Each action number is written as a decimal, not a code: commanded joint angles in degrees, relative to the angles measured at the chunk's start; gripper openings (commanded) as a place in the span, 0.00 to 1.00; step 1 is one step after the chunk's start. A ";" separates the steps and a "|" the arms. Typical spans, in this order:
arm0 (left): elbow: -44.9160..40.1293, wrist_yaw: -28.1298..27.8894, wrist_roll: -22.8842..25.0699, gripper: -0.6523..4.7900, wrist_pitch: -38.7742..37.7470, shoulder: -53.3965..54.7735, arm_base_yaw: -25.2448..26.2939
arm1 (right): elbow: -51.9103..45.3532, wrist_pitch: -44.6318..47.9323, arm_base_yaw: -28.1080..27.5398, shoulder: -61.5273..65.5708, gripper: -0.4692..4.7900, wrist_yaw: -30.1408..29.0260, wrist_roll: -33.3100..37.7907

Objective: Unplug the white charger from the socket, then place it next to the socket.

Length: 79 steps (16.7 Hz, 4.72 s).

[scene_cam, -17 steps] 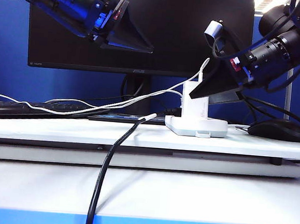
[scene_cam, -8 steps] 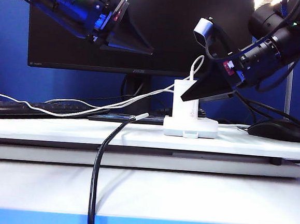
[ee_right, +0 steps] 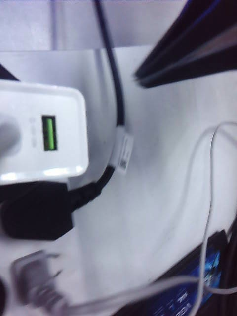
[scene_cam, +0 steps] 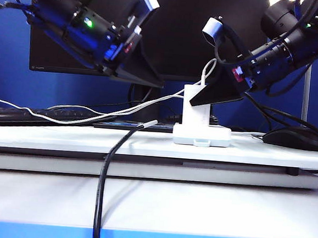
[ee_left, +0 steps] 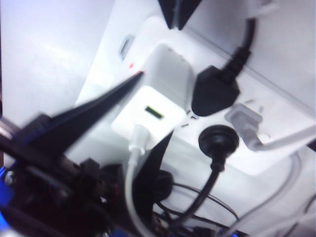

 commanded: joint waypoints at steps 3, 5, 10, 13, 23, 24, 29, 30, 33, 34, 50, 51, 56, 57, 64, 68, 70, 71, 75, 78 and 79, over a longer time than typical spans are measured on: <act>0.20 -0.57 1.64 0.11 -0.44 1.25 -2.36 | 0.24 1.95 0.07 -0.13 0.18 1.11 0.20; 0.20 -2.27 2.34 0.11 -0.96 1.60 -3.08 | 0.24 2.05 0.07 -0.13 0.18 1.11 0.22; 0.22 -7.13 2.78 0.11 -1.46 2.16 -5.92 | 0.24 2.05 0.07 -0.13 0.18 1.03 0.22; 0.22 -10.16 3.15 0.11 -1.38 2.43 -7.23 | 0.24 2.05 0.07 -0.13 0.18 1.01 0.24; 2.84 -15.19 0.68 0.11 -1.29 5.03 -7.63 | 0.24 1.22 0.07 -0.13 0.18 -0.48 0.31; 3.02 -15.28 0.72 0.11 -1.44 5.14 -7.96 | 0.24 1.22 0.07 -0.13 0.18 -0.46 0.31; 3.54 -14.27 0.57 0.11 -2.19 8.48 -8.87 | 0.24 1.25 0.07 -0.13 0.18 -0.39 0.31; 3.69 -14.36 0.59 0.11 -2.38 9.01 -9.35 | 0.24 1.27 0.07 -0.13 0.18 -0.31 0.31; 3.85 -14.36 0.55 0.11 -2.40 9.42 -9.64 | 0.24 1.42 0.07 -0.13 0.18 0.28 0.24; 3.85 -14.38 0.57 0.11 -2.43 9.42 -9.64 | 0.24 1.55 0.07 -0.15 0.16 1.73 -0.04; 3.85 -14.36 0.59 0.11 -3.26 9.42 -9.62 | 0.81 6.12 0.77 -0.59 0.09 -1.73 0.96; 3.85 -14.36 0.59 0.11 -3.26 9.42 -9.62 | 0.81 6.08 0.87 -0.66 0.09 -0.55 -0.42; 3.85 -14.36 0.59 0.11 -3.28 9.42 -9.62 | 0.83 7.78 0.79 -0.66 0.09 -4.81 5.66; 3.85 -14.36 0.59 0.11 -3.28 9.44 -9.62 | 0.83 8.31 0.79 -0.68 0.09 -4.59 5.11; 3.83 -14.36 0.63 0.11 -3.72 9.64 -9.62 | 0.83 10.38 0.90 -0.85 0.09 -4.94 5.97; 3.83 -14.36 0.74 0.11 -3.74 9.64 -9.62 | 0.87 10.82 1.29 -1.84 0.09 -2.10 3.43; 3.83 -14.36 0.76 0.11 -3.74 9.64 -9.62 | 0.90 12.00 1.25 -1.84 0.09 -4.72 7.39; 3.83 -14.36 0.76 0.11 -3.74 9.64 -9.62 | 0.90 12.59 1.25 -1.90 0.09 -4.79 7.15; 3.83 -14.36 0.79 0.11 -4.13 9.64 -9.62 | 0.90 12.96 1.31 -2.54 0.09 -1.01 3.17; 3.83 -14.36 0.79 0.11 -4.11 9.64 -9.62 | 0.90 13.25 0.72 -2.51 0.09 -2.58 9.51; 3.83 -14.38 0.79 0.11 -4.11 9.64 -9.62 | 0.85 13.20 0.46 -2.51 0.09 -3.54 9.70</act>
